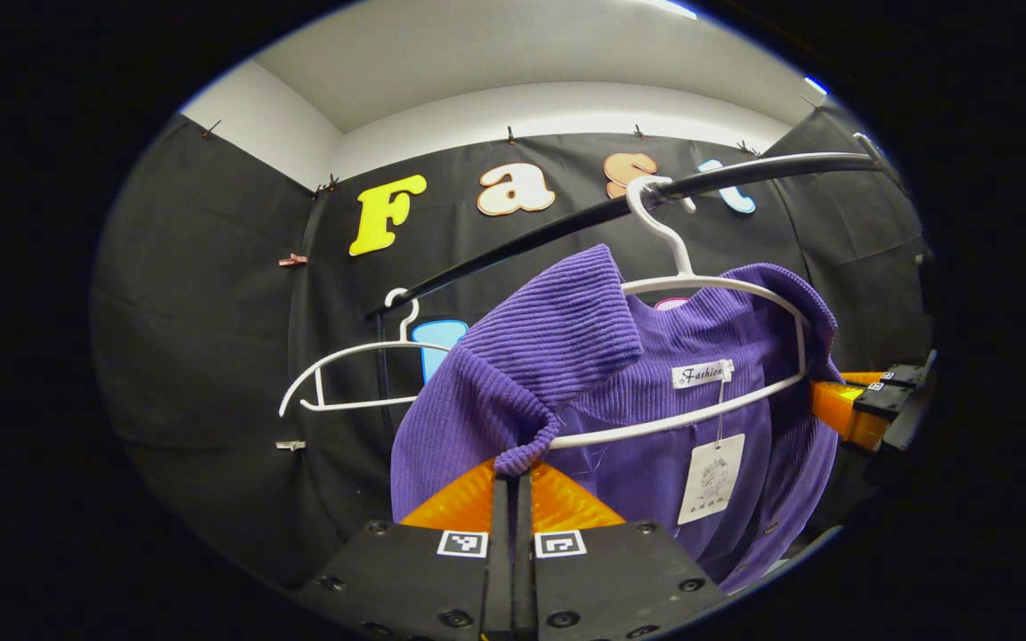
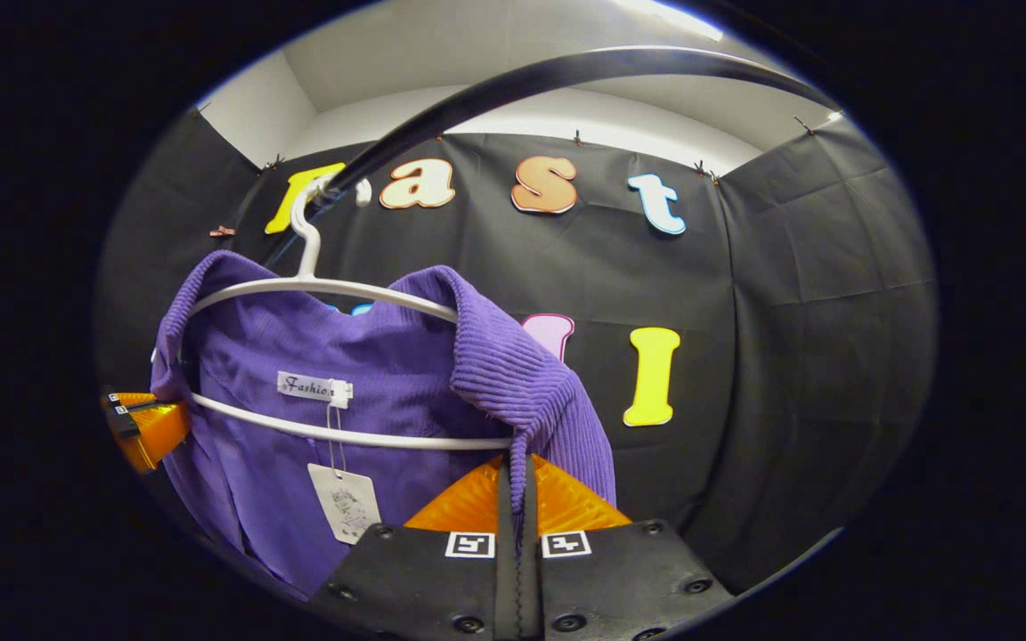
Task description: Grasp the clothes on the hanger with both hands and then place them into the laundry hamper below.
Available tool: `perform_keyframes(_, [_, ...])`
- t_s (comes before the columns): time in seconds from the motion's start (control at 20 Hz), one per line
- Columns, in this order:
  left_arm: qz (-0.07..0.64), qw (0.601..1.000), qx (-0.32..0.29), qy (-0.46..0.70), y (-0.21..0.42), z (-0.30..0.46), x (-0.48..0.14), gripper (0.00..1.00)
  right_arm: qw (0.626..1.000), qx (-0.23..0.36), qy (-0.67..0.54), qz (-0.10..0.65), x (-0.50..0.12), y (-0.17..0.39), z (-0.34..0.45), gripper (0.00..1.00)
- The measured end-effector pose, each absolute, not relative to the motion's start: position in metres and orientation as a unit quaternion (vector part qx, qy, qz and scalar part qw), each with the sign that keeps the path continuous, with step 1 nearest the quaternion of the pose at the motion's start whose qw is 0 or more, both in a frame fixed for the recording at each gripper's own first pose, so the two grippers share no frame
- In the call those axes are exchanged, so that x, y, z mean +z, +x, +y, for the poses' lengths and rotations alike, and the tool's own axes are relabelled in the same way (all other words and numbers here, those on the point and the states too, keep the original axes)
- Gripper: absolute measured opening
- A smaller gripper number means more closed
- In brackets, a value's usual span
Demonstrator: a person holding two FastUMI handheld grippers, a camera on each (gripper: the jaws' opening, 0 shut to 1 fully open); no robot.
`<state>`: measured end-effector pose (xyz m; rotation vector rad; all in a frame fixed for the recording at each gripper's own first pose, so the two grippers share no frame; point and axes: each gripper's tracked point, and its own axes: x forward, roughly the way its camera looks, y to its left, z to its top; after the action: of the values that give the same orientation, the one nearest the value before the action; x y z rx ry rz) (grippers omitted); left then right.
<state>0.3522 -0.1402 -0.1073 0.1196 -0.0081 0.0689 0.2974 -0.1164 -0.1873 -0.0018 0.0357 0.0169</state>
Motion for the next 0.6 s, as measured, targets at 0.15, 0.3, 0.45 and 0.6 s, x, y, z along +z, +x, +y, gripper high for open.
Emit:
perform_keyframes(0.15, [-0.003,0.997,0.039,0.062,0.346,-0.134,-0.099,0.05,0.999,-0.011,-0.046,-0.007,-0.166,0.291,-0.133,0.05])
perform_keyframes(0.3, [-0.009,0.997,0.048,0.064,0.342,-0.127,-0.088,0.02,0.993,-0.054,-0.1,-0.038,-0.144,0.283,-0.156,0.04])
perform_keyframes(0.45, [-0.005,0.997,0.052,0.056,0.341,-0.117,-0.082,0.05,0.981,-0.095,-0.159,-0.056,-0.131,0.288,-0.172,0.0])
perform_keyframes(0.6, [-0.007,0.997,0.057,0.048,0.34,-0.109,-0.067,0.05,0.973,-0.137,-0.171,-0.073,-0.116,0.3,-0.192,0.04])
